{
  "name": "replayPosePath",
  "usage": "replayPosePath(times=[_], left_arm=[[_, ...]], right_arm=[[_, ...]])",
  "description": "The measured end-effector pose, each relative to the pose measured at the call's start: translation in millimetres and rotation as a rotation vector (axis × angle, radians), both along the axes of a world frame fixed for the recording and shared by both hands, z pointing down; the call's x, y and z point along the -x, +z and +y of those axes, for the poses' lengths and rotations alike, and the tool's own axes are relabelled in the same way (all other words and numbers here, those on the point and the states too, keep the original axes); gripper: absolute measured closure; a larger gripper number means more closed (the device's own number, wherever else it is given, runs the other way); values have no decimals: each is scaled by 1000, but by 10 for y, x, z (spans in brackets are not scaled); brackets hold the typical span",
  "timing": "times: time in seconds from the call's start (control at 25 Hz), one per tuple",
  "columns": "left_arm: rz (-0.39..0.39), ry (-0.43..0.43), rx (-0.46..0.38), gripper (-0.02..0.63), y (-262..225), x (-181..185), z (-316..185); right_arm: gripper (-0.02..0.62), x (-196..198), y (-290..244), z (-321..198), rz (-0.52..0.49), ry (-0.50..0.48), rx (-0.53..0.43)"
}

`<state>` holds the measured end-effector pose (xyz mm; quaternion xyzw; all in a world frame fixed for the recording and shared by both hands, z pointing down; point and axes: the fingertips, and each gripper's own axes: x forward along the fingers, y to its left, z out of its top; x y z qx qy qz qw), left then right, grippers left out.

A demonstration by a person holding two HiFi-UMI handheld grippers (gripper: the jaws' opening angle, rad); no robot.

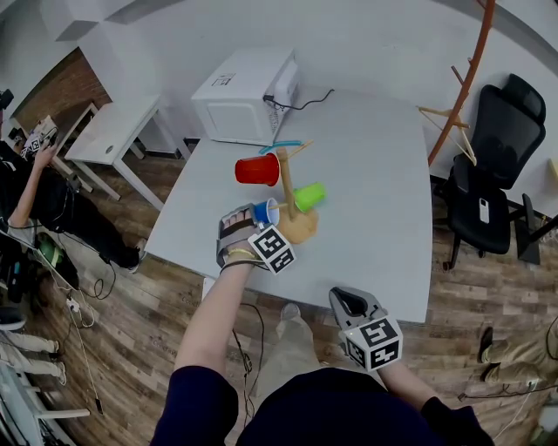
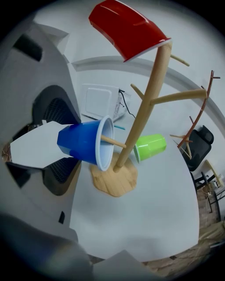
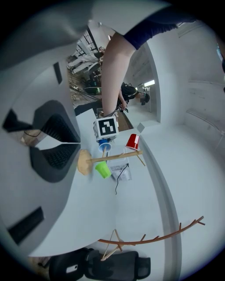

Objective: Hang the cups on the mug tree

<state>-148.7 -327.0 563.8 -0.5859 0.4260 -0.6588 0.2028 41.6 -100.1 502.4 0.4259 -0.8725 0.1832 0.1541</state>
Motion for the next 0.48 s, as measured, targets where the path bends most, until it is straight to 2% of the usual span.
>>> replayPosePath(times=[0.48], left_arm=[[-1,71,-22,357,-77,-293,0]], right_arm=[[563,-51,-31,32,-5,22,-8]])
